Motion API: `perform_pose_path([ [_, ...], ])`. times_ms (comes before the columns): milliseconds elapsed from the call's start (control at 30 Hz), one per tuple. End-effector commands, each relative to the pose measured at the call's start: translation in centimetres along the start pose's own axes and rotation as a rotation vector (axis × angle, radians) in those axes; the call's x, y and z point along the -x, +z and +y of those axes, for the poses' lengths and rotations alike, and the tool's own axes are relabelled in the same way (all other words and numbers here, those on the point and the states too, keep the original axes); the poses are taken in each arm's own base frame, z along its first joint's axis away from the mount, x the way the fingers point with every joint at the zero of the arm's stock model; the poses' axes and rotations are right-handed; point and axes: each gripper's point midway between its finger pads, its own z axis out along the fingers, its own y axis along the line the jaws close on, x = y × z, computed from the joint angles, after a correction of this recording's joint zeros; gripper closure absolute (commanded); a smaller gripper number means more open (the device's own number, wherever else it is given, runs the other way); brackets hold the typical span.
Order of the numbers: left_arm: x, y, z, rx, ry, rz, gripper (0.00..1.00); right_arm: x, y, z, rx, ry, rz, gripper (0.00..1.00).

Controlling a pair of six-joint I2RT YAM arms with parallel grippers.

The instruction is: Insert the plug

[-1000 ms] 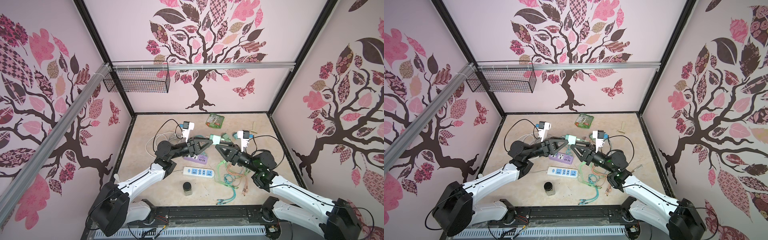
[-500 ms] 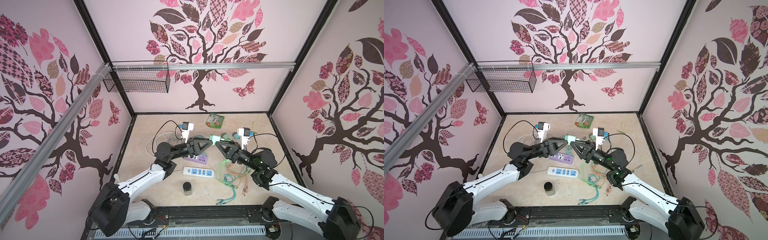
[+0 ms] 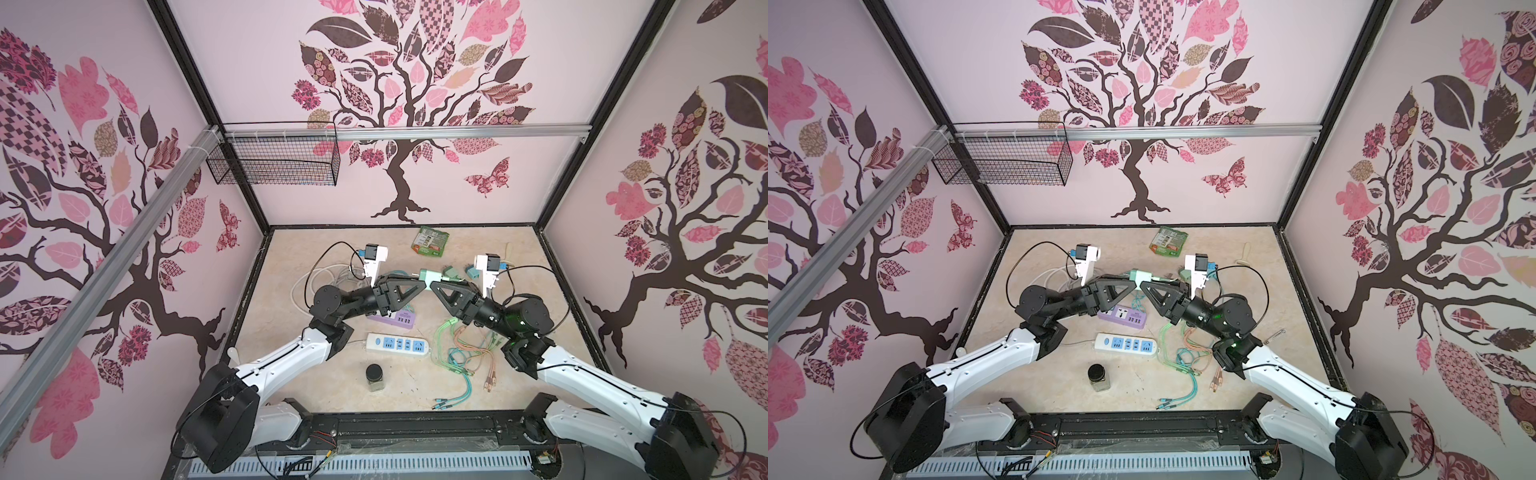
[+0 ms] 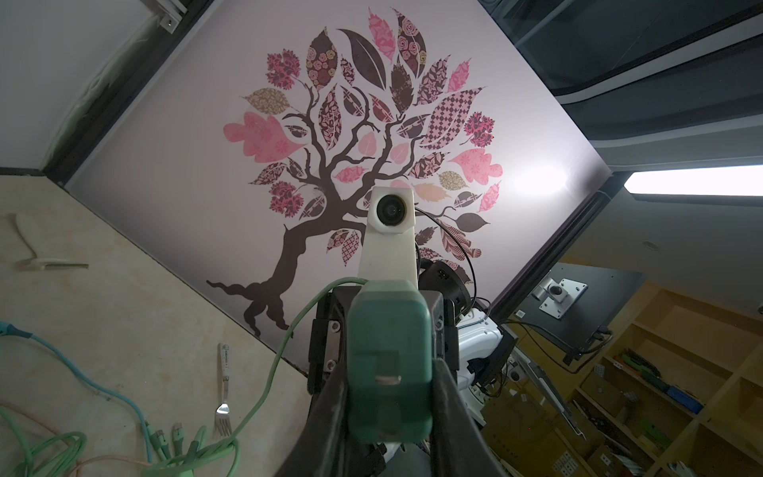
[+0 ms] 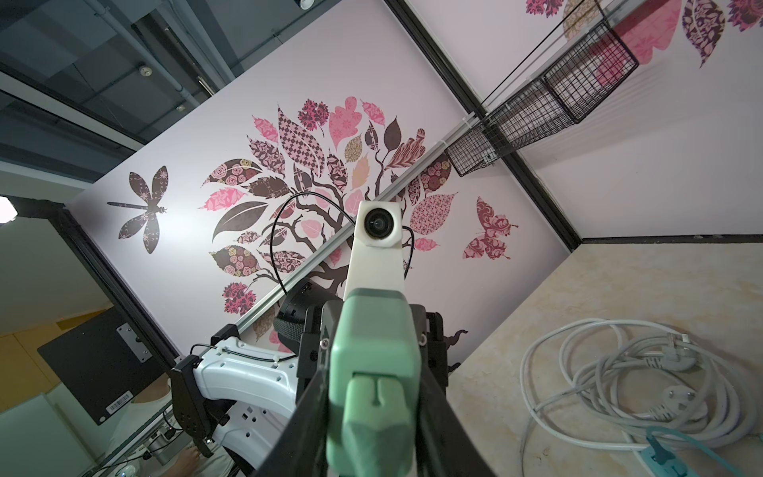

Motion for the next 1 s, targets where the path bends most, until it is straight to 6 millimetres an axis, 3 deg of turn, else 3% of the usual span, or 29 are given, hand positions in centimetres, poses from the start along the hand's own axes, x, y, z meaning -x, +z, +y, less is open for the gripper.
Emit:
perform_pose_path([
  [0, -1.2, 0.0, 0.3, -0.008, -0.011, 0.028, 1.00, 2.1, 0.5, 2.3, 0.065, -0.047, -0.047, 0.68],
  [233, -1.6, 0.1, 1.5, 0.048, -0.047, 0.056, 0.97, 1.7, 0.5, 1.2, 0.004, -0.046, -0.026, 0.77],
  [300, -1.9, 0.2, 1.8, 0.068, -0.050, 0.076, 0.90, 1.5, 0.5, 0.6, -0.031, -0.049, -0.014, 0.78],
  [433, -2.2, -0.1, 1.9, 0.098, -0.033, 0.097, 0.63, 1.0, 0.1, -0.8, -0.119, -0.073, 0.019, 0.83],
  [600, -2.4, -1.1, 2.3, 0.170, 0.004, 0.089, 0.45, 0.6, -0.5, -2.0, -0.216, -0.114, 0.058, 0.85],
  [867, -3.2, -2.9, 3.0, 0.271, 0.023, 0.114, 0.42, 0.2, -0.4, -3.0, -0.284, -0.160, 0.120, 0.86],
  [967, -3.5, -4.5, 4.6, 0.396, 0.015, 0.119, 0.41, -0.1, 0.1, -4.1, -0.343, -0.203, 0.190, 0.86],
])
